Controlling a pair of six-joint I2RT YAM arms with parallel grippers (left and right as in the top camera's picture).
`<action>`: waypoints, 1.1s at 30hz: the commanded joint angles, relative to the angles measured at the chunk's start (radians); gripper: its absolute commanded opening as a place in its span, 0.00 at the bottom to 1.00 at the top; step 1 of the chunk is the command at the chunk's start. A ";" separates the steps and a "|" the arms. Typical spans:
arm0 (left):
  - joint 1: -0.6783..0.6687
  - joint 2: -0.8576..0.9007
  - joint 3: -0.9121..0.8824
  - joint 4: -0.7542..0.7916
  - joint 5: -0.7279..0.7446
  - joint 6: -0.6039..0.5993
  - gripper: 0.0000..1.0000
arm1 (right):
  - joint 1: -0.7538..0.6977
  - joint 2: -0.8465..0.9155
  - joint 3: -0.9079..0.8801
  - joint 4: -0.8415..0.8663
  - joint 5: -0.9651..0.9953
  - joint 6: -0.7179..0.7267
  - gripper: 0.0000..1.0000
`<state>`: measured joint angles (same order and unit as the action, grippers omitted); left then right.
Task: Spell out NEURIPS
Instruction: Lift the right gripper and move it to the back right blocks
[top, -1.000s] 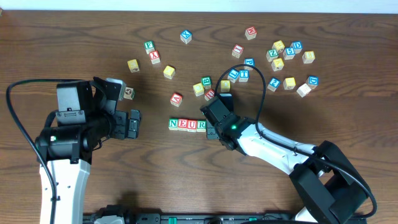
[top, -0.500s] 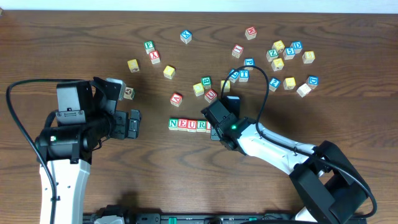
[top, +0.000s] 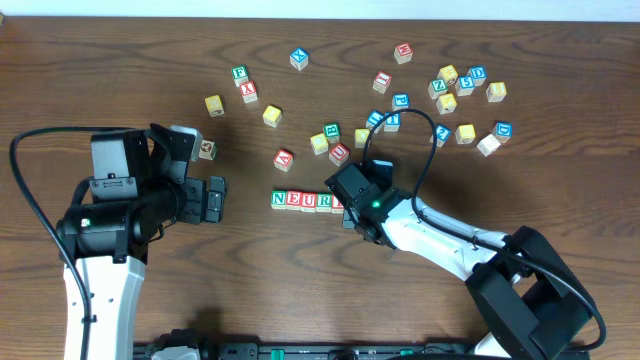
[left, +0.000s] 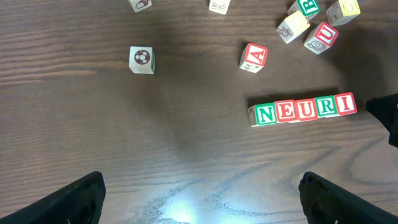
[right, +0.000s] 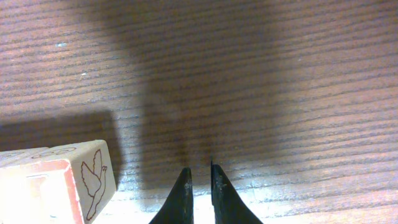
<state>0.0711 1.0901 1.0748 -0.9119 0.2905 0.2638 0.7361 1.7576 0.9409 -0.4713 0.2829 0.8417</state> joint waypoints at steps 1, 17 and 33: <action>0.005 -0.006 0.021 -0.001 0.012 0.013 0.98 | 0.002 -0.007 0.033 -0.001 -0.005 0.053 0.05; 0.005 -0.006 0.021 -0.001 0.012 0.013 0.98 | -0.007 -0.024 0.312 -0.478 0.108 0.003 0.25; 0.005 -0.006 0.021 -0.001 0.012 0.013 0.98 | -0.044 -0.033 0.715 -0.674 0.127 -0.127 0.75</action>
<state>0.0711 1.0901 1.0748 -0.9123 0.2905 0.2638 0.7105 1.7512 1.5951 -1.1271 0.3843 0.7635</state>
